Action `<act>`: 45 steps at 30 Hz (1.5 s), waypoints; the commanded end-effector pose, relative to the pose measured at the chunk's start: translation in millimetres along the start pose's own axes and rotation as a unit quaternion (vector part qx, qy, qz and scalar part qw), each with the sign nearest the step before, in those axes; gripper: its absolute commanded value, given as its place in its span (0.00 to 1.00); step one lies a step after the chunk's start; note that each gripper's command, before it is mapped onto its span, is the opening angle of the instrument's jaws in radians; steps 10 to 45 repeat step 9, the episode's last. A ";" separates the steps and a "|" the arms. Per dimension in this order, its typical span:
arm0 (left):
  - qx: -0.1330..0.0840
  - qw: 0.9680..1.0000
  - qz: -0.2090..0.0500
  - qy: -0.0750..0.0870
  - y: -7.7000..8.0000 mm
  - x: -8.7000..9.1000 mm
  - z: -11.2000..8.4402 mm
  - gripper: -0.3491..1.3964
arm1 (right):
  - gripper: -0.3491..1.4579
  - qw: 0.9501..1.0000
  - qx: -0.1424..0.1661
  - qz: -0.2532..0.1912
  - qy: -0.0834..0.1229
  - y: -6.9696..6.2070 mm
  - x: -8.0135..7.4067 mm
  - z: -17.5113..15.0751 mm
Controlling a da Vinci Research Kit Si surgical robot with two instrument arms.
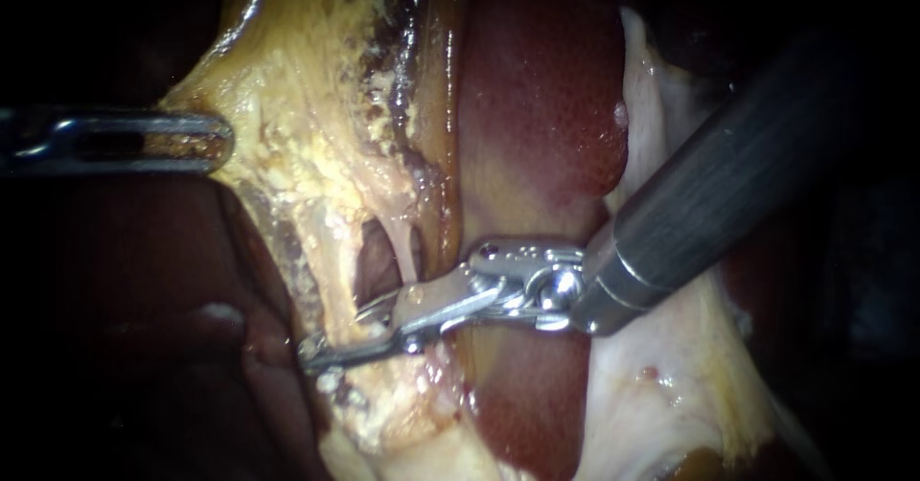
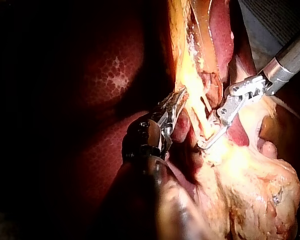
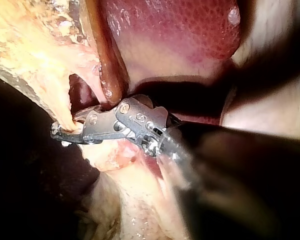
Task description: Clipping second clip left tube
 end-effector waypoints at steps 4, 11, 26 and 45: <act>0.000 1.000 0.000 0.000 0.0 0.0 -0.1 0.00 | 0.00 1.000 0.000 0.000 0.000 0.0 0.0 0.0; 0.000 1.000 0.000 0.000 0.0 0.0 -0.1 0.00 | 0.00 1.000 0.000 0.000 0.000 0.0 0.0 0.0; 0.000 1.000 0.000 0.000 0.0 0.0 -0.1 0.00 | 0.00 1.000 0.000 0.000 0.000 0.0 0.0 0.0; 0.000 1.000 0.000 0.000 0.0 0.0 -0.1 0.00 | 0.00 1.000 0.000 0.000 0.000 0.0 0.0 0.0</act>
